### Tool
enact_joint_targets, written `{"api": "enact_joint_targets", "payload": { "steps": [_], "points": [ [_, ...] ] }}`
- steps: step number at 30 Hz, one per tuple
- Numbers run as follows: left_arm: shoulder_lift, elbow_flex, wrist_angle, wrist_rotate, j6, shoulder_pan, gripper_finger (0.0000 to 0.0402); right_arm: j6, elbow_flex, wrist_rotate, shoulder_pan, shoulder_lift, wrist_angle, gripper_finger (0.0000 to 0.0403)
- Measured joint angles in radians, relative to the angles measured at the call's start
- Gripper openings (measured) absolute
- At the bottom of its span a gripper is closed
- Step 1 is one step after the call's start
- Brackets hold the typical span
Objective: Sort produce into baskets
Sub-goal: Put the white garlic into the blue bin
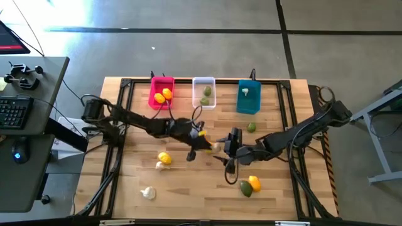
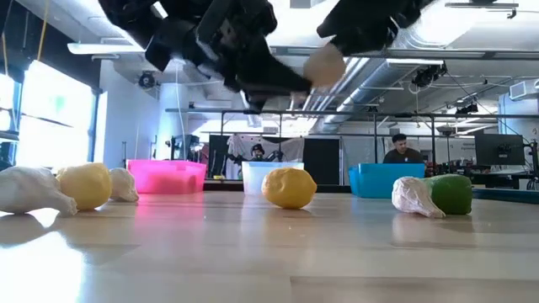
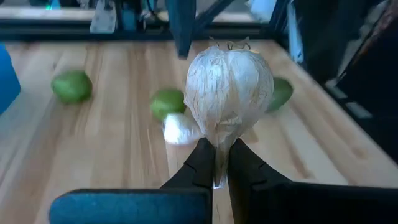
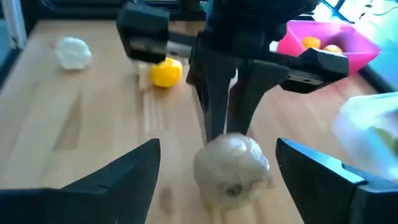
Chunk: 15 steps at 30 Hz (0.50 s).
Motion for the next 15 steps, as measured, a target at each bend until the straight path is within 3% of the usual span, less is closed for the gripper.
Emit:
{"api": "enact_joint_targets", "payload": {
  "steps": [9,15],
  "points": [
    [-0.061,0.0,-0.019,0.117,0.03,0.084,0.0,-0.156,0.101,-0.134,-0.106,0.0,-0.105,0.031],
    [-0.071,0.0,-0.023,0.127,0.049,0.1,0.0,-0.174,0.103,-0.192,-0.165,0.0,-0.113,0.0306]
  ]
}}
